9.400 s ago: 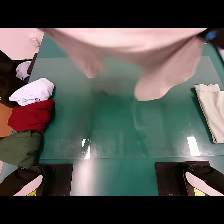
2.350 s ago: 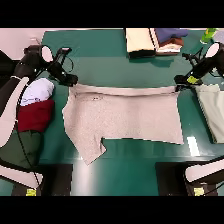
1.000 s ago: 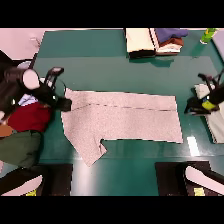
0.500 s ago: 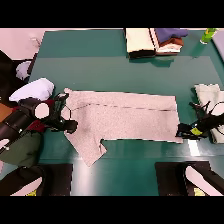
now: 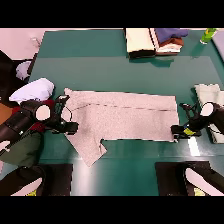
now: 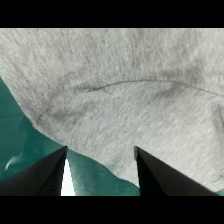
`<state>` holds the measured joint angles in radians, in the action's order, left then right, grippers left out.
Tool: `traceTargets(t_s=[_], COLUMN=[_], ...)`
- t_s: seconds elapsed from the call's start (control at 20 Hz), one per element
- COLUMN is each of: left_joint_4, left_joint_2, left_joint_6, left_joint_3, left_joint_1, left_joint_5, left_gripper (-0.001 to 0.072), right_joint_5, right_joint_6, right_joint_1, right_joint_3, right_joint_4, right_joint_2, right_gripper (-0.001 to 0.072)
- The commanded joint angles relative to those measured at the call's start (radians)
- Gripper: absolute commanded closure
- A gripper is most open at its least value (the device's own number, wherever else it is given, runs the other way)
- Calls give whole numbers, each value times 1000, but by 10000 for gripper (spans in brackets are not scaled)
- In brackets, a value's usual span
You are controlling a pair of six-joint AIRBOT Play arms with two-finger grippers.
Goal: Fold the shirts.
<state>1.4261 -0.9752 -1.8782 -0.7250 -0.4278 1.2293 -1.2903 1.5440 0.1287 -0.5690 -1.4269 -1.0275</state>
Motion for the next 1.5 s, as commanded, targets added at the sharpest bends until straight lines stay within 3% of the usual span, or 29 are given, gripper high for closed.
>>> traceTargets(t_s=[0.0, 0.2, 0.25, 0.3, 0.6, 0.8, 0.85, 0.9, 0.95, 1.0, 1.2, 1.45], left_joint_4=[0, -22, -39, -48, -151, -155, -156, -156, -155, -155, -93, -57], left_joint_2=[2, 1, 1, 1, -4, -4, -4, -4, 0, 2, 5, 197], left_joint_6=[0, -31, -39, -56, -60, -59, -59, -54, -45, -29, 2, -6], left_joint_3=[3, 68, 93, 117, 183, 185, 185, 183, 181, 179, 104, 75], left_joint_1=[-1, -1, -1, -1, -1, -1, -1, -1, -1, -1, -1, -1], left_joint_5=[54, 46, 18, -15, -188, -193, -185, -172, -161, -146, -19, 129], left_gripper=[215, 190, 81, 72, 97, 104, 158, 420, 629, 684, 685, 685], right_joint_5=[9, 5, 5, 5, 5, 5, 4, 1, -3, -4, -39, -133], right_joint_6=[8, 7, 7, 7, 7, 7, 7, 7, 7, 7, -9, -24], right_joint_1=[-32, -32, -32, -32, -32, -32, -32, -32, -32, -32, -32, -32], right_joint_3=[0, 0, 0, -1, -1, 0, -1, -1, -1, -1, -11, -77], right_joint_4=[-15, -14, -14, -13, -7, -6, -7, -7, -7, -6, -10, -17], right_joint_2=[61, 133, 138, 138, 137, 137, 137, 137, 137, 137, 137, 195], right_gripper=[697, 697, 697, 697, 697, 697, 697, 697, 697, 697, 697, 697])
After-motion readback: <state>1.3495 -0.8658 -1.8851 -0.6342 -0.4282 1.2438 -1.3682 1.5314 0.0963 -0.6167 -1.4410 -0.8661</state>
